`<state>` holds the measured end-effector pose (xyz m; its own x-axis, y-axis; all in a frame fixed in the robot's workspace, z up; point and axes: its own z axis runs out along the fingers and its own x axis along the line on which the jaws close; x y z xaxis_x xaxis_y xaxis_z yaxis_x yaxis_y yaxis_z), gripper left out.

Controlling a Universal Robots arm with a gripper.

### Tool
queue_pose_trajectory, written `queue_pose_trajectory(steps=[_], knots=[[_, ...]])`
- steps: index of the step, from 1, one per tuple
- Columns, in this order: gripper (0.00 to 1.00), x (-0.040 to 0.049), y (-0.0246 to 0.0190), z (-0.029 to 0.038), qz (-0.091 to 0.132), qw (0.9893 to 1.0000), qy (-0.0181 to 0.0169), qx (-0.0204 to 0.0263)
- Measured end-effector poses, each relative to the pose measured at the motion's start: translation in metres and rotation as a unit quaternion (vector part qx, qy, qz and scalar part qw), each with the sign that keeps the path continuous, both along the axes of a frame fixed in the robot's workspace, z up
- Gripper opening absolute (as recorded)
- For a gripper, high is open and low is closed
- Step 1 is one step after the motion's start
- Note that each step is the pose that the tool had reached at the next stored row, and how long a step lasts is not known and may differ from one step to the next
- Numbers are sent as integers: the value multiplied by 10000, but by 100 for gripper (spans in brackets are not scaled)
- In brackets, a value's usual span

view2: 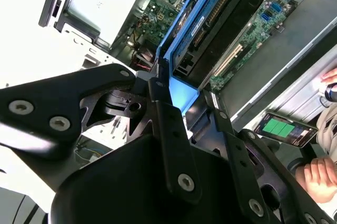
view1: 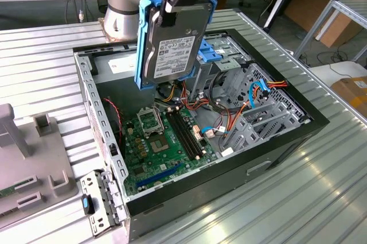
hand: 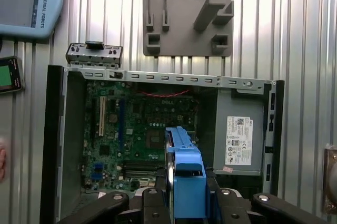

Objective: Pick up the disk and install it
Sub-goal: 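Pick up the disk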

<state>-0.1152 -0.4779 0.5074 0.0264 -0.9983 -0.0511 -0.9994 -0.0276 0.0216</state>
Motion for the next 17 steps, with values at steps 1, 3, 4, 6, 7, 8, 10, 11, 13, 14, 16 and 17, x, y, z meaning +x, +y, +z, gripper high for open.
queue_pose_trajectory(steps=[1,3,4,6,7,8,10,11,13,14,16,17], knots=[[36,0,-7,0,0,10000,0,0],[36,0,-22,0,0,10000,0,0],[36,0,-29,0,0,10000,0,0],[36,0,-43,1,0,10000,0,-1],[36,0,-46,1,0,10000,0,-1],[36,0,-51,0,0,10000,0,0],[36,0,-60,0,0,10000,0,0],[36,0,-66,0,0,10000,0,-1],[36,0,-87,0,0,10000,0,0],[36,0,-100,0,0,10000,0,0],[36,0,-148,0,0,10000,0,0],[36,1,-169,0,0,10000,0,0]])
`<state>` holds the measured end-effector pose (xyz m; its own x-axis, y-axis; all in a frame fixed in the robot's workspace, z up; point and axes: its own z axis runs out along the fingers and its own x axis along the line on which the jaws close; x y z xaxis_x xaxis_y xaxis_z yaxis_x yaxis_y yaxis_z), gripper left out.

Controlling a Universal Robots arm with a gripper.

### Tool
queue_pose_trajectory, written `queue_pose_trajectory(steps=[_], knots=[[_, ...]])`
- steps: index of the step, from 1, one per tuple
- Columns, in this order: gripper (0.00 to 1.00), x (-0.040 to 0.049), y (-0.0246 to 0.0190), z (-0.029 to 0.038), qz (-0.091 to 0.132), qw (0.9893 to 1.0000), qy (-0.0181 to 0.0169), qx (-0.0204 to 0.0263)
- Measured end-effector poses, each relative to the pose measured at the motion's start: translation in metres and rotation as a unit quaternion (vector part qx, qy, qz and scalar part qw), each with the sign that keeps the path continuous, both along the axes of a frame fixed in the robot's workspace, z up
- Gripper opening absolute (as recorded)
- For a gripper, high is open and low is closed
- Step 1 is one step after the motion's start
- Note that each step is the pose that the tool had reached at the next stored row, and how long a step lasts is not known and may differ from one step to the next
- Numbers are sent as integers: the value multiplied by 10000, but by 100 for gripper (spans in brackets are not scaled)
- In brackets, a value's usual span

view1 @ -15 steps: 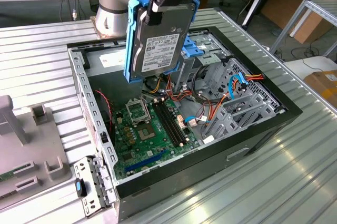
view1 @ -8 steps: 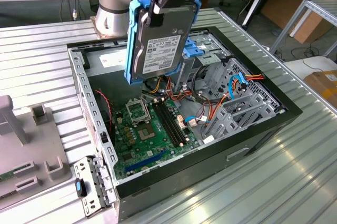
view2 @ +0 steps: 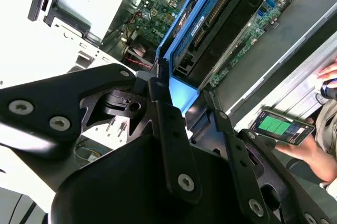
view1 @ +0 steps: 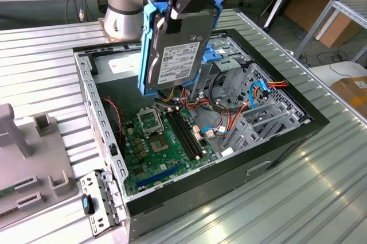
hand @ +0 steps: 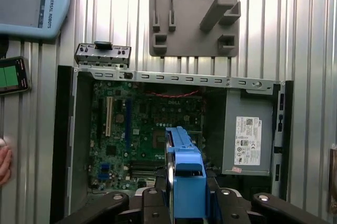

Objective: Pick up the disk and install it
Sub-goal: 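Pick up the disk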

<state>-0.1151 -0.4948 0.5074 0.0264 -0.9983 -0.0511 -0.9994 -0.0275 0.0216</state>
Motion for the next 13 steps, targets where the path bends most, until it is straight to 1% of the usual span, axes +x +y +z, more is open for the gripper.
queue_pose_trajectory(steps=[4,5,7,8,12,13], knots=[[36,3,-82,0,0,10000,0,0],[36,4,-116,0,0,10000,0,0],[36,6,-147,1,1,10000,0,-1],[36,15,-202,0,0,10000,0,0],[36,22,-256,1,0,10000,0,-1],[36,26,-284,1,0,10000,0,-1]])
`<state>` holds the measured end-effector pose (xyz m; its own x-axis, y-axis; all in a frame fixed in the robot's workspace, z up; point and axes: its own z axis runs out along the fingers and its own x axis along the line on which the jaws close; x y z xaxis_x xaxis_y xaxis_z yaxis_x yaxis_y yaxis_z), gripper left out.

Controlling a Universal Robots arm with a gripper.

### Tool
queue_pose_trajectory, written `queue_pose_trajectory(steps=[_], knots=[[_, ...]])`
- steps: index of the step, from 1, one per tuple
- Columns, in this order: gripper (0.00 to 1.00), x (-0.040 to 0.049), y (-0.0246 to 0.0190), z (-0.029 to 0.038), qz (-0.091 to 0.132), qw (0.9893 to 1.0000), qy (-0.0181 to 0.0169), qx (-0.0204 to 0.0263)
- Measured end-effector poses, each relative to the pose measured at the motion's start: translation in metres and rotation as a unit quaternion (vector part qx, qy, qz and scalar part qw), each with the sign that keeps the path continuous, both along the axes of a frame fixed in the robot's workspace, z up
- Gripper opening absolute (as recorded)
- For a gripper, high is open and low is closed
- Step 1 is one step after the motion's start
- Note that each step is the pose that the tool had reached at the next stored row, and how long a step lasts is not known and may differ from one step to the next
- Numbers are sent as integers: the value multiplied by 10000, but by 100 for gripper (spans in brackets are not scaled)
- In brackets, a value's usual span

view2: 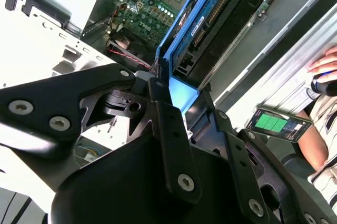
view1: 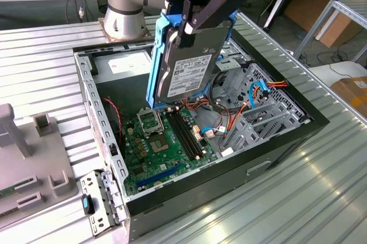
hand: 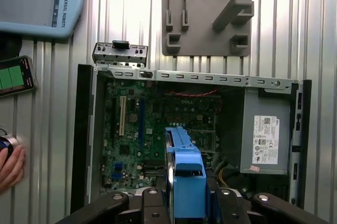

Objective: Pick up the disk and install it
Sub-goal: 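Pick up the disk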

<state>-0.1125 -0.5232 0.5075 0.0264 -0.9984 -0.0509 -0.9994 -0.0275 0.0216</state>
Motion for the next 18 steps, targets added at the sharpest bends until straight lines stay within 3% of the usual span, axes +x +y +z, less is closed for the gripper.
queue_pose_trajectory(steps=[13,18], knots=[[36,2,-29,0,0,10000,0,1],[36,99,-29,-1,0,10000,0,1]])
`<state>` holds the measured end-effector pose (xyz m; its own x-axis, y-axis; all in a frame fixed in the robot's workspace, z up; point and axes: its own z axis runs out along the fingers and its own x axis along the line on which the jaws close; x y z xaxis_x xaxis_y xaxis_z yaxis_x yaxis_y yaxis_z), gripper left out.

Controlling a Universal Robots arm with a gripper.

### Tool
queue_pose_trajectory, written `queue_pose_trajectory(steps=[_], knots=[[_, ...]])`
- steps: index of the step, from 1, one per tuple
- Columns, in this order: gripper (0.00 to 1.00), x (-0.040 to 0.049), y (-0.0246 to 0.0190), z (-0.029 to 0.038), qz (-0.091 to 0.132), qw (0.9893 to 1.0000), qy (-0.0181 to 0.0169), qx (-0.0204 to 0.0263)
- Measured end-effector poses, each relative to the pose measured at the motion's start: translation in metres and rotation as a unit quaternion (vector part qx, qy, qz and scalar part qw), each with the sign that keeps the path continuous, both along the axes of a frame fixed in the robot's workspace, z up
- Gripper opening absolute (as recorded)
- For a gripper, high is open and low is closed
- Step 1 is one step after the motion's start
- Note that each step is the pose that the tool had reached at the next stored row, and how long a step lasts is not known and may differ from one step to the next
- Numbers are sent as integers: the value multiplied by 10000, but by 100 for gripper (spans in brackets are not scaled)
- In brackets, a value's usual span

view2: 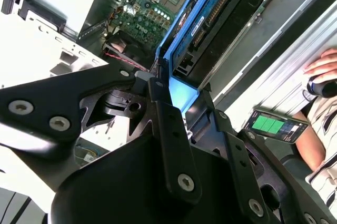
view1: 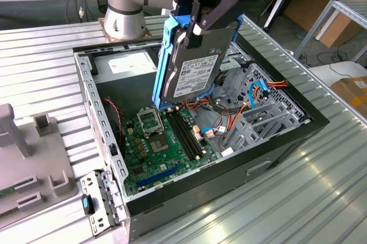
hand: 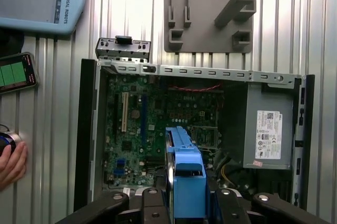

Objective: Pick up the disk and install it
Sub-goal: 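Pick up the disk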

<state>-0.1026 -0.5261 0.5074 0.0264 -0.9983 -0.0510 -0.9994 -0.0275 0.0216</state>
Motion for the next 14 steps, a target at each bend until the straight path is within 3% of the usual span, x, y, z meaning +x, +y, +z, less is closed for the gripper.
queue_pose_trajectory(steps=[3,10,14], knots=[[36,61,1,0,0,10000,0,0],[36,81,2,0,1,10000,0,0],[36,147,8,0,0,10000,0,0]])
